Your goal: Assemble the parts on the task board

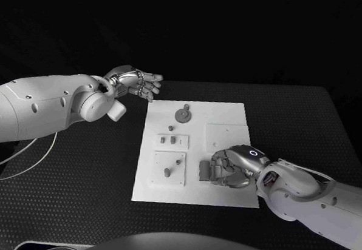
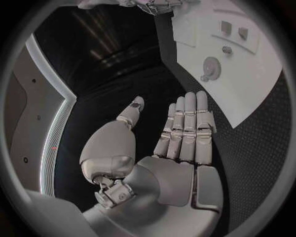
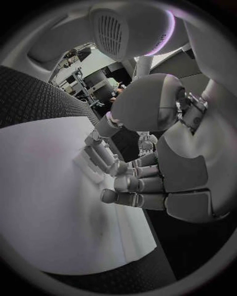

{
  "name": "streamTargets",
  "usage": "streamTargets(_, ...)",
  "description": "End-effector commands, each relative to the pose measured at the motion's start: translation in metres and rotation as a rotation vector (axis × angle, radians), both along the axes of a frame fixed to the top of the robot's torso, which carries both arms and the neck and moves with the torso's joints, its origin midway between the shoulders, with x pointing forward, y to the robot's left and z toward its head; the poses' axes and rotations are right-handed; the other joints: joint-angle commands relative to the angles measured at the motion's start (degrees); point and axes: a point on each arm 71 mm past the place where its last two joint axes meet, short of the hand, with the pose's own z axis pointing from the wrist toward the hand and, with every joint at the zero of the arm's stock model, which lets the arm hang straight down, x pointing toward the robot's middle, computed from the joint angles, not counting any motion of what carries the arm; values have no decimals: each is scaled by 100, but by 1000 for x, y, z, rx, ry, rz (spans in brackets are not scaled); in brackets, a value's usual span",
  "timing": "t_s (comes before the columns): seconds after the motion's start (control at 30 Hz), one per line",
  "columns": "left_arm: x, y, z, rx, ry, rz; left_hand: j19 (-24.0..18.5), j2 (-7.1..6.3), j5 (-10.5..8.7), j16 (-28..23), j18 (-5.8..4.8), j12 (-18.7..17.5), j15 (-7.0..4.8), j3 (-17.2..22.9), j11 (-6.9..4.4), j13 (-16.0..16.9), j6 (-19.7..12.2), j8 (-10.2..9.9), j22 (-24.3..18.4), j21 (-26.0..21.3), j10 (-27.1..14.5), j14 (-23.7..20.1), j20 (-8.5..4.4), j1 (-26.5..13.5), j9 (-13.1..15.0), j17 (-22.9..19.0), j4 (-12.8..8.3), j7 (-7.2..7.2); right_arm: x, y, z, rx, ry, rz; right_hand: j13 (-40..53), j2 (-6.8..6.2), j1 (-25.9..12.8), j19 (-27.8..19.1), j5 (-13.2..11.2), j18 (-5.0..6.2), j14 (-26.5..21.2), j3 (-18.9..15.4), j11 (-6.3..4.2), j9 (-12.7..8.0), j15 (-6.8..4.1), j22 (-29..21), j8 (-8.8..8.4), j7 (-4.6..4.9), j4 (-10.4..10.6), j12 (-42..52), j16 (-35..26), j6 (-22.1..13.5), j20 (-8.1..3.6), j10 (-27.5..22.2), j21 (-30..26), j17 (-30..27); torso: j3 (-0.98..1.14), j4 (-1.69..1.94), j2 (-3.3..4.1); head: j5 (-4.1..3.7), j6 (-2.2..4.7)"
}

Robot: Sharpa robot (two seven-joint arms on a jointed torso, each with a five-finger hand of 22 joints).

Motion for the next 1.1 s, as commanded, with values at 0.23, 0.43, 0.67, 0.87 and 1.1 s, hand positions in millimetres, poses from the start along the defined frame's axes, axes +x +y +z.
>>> streamTargets(0.23,0,-2,1,-7,-3,-13,-38,30,-32,-39,120,-20,9,-8,9,-6,-49,-18,-7,-5,-43,-19,-4,-47,-7,8,-30,-8,-2,-1,-4,-5,9,2,-29,250,73,26,11,-44,14,15,-20,-63,-26,107,52,114,-68,62,47,121,-18,10,33,-8,3,2,-1,-8,1)
streamTargets(0.43,0,-3,1,-7,-3,-15,-38,31,-32,-40,120,-21,9,-8,10,-6,-51,-19,-7,-5,-45,-20,-4,-49,-7,9,-30,-8,-1,-2,-2,15,-5,-4,-38,269,79,34,9,-44,27,-24,-27,-82,-33,108,74,105,-71,75,56,143,-21,23,44,-9,4,3,0,-5,1)
streamTargets(0.67,0,-2,1,-7,-4,-13,-39,31,-32,-42,121,-21,9,-7,10,-6,-52,-19,-7,-5,-46,-20,-4,-51,-8,10,-31,-8,-2,-3,0,27,-12,-6,-46,237,63,44,11,-44,35,-48,-29,-100,-36,106,79,104,-61,79,59,140,-23,31,51,-11,2,7,-1,-6,1)
streamTargets(0.87,0,-2,1,-7,-4,-14,-40,31,-32,-43,121,-22,9,-6,11,-6,-53,-19,-8,-6,-47,-20,-4,-52,-8,12,-32,-7,-2,-4,1,36,-15,-9,-51,226,55,49,12,-44,37,-53,-30,-108,-37,105,83,104,-54,80,59,141,-24,33,52,-13,5,0,2,-6,1)
streamTargets(1.1,0,-2,1,-7,-2,-15,-41,31,-32,-44,121,-22,9,-5,11,-7,-54,-19,-8,-6,-47,-20,-4,-52,-8,13,-35,-7,-3,-6,1,37,-8,-11,-58,210,39,56,14,-44,43,-56,-31,-119,-38,102,90,102,-42,82,59,146,-25,38,54,-15,2,-1,-1,-17,1)
